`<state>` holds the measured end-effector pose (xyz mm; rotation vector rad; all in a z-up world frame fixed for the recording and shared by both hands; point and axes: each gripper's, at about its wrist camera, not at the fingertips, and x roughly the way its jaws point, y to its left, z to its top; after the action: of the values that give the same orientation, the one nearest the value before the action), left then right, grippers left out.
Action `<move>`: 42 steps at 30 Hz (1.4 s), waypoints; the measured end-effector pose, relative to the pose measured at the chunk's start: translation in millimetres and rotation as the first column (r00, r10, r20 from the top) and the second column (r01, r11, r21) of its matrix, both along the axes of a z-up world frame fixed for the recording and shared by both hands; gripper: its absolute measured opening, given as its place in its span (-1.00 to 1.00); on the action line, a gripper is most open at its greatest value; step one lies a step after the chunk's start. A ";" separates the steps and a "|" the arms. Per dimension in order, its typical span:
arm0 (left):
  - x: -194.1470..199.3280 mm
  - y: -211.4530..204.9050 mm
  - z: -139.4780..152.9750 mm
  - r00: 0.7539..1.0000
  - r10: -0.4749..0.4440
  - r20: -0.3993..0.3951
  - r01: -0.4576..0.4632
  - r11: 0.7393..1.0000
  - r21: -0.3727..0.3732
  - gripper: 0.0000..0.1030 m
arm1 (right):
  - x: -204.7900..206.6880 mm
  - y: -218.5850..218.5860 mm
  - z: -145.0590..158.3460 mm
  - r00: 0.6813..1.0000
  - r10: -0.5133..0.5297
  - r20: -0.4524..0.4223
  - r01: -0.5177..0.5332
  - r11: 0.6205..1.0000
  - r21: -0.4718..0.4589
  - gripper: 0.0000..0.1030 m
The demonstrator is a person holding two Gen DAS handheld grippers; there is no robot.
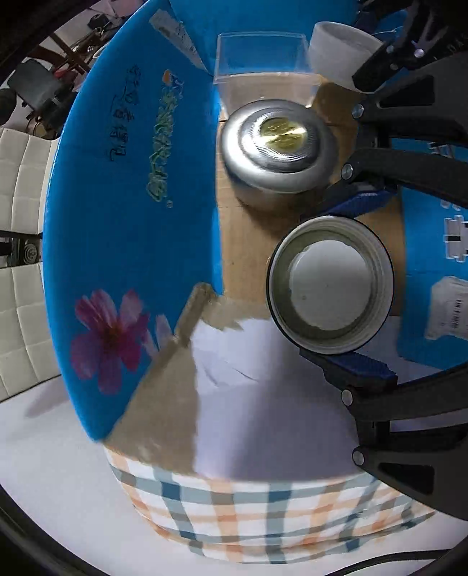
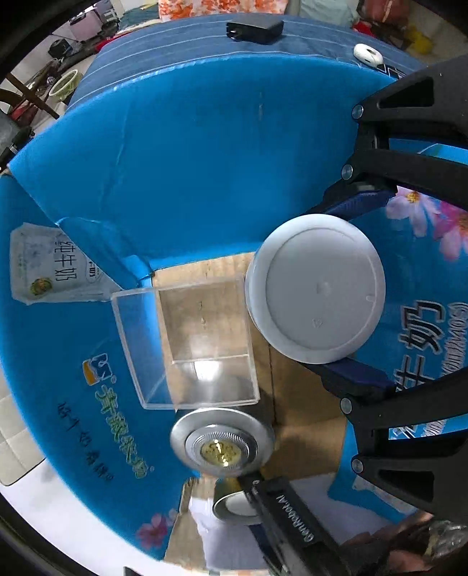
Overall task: Organize rigid objects
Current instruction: 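Carry both into the blue box beside the silver tin and open both tools, then lift both tools out of the blue box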
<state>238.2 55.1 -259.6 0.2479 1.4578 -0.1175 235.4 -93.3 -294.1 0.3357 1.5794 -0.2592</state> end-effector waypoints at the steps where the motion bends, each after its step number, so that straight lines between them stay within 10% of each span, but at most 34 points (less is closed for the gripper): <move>1: 2.7 -1.9 -3.0 1.000 -0.007 -0.005 0.007 1.000 0.003 0.21 | 2.4 1.0 -3.4 1.000 0.007 -0.006 -0.007 1.000 -0.001 0.37; 21: 21.8 11.9 -14.6 0.996 0.018 -0.087 -0.023 0.998 -0.055 0.22 | 4.7 16.0 -21.6 0.994 0.104 -0.036 -0.103 0.995 0.005 0.67; 31: 10.6 12.9 11.2 1.000 0.013 -0.012 -0.013 0.999 -0.043 1.00 | -18.6 14.1 7.7 0.989 0.144 0.020 -0.143 0.989 -0.038 1.00; 42: -34.4 32.8 56.3 0.993 0.070 0.099 -0.063 0.996 -0.066 1.00 | -47.8 8.2 62.7 0.978 0.183 0.096 -0.176 0.981 -0.079 1.00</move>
<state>203.9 87.8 -203.2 0.1519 1.3579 -0.0951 187.6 -85.1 -231.4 0.1479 1.4847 -0.1551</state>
